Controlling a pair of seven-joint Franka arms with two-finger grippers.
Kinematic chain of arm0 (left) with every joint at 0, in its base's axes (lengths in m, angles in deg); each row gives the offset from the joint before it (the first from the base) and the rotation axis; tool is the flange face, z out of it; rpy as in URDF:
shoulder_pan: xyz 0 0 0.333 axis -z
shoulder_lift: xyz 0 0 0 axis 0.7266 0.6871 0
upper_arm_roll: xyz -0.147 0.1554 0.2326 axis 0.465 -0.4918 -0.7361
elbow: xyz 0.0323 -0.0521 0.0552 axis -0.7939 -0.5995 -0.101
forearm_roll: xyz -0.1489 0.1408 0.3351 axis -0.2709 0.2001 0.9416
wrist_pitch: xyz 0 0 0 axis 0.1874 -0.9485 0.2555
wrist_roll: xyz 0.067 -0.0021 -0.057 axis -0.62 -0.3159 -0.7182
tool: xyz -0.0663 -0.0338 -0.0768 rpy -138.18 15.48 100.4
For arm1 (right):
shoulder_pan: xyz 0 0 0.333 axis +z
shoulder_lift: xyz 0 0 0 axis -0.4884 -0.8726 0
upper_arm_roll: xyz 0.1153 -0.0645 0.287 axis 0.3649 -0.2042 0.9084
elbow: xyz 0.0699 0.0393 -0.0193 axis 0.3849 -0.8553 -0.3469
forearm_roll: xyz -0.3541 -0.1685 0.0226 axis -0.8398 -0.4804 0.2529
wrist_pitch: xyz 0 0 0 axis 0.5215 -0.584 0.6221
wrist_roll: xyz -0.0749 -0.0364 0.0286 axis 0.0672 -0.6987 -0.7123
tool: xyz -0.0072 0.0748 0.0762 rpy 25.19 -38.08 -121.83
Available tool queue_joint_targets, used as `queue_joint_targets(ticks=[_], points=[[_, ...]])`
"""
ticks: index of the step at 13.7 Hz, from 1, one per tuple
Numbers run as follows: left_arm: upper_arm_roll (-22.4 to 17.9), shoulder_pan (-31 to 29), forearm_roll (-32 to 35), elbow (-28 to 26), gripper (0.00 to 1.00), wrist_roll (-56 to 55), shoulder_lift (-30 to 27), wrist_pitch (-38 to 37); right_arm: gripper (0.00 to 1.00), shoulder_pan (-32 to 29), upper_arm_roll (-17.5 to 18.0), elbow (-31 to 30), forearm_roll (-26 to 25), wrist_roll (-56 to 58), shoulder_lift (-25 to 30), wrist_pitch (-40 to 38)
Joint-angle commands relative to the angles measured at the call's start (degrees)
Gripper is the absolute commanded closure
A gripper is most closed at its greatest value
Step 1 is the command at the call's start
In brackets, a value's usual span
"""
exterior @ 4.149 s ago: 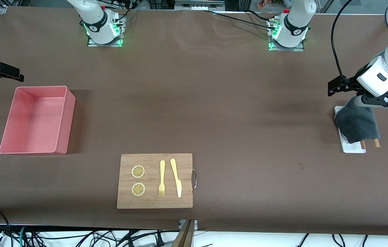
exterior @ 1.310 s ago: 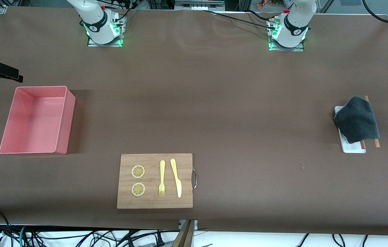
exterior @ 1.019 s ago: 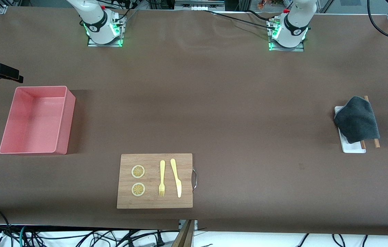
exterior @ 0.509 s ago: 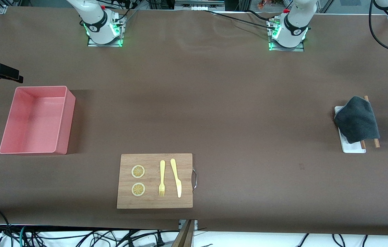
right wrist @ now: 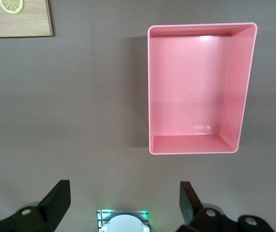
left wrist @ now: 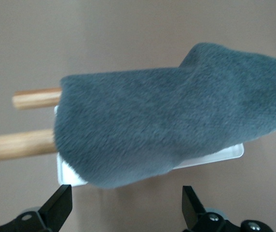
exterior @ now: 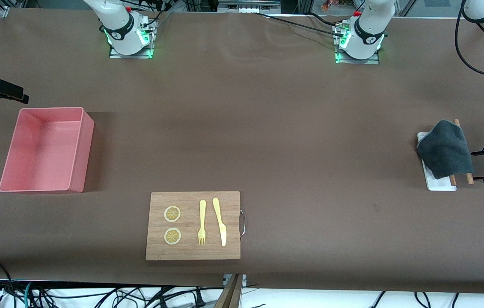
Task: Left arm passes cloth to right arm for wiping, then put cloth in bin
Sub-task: 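Lower the left gripper onto the grey cloth on the holder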
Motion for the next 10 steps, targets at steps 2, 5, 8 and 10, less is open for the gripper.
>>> queue_joint_targets(ticks=[2, 5, 8, 10], points=[[-0.24, 0.02, -2.72, 2.24, 0.00, 4.24, 2.34, -2.38, 0.00, -0.18, 0.16, 1.53, 0.88, -0.61, -0.88, -0.23], [-0.24, 0.10, -3.86, 2.06, 0.41, 4.24, 2.78, -3.34, 0.00, -0.01, 0.25, 1.53, 0.79, -0.43, -0.88, -0.66], [-0.33, -0.24, -4.30, 2.41, 0.89, 4.24, 2.61, -4.22, 0.00, -0.18, 0.25, 1.53, 1.84, -0.96, -0.88, -0.58], [-0.33, -0.51, -4.39, 2.50, 1.00, 4.24, 2.43, -5.36, 0.00, -0.36, 0.16, 1.44, 2.64, -0.43, -1.93, -0.40]])
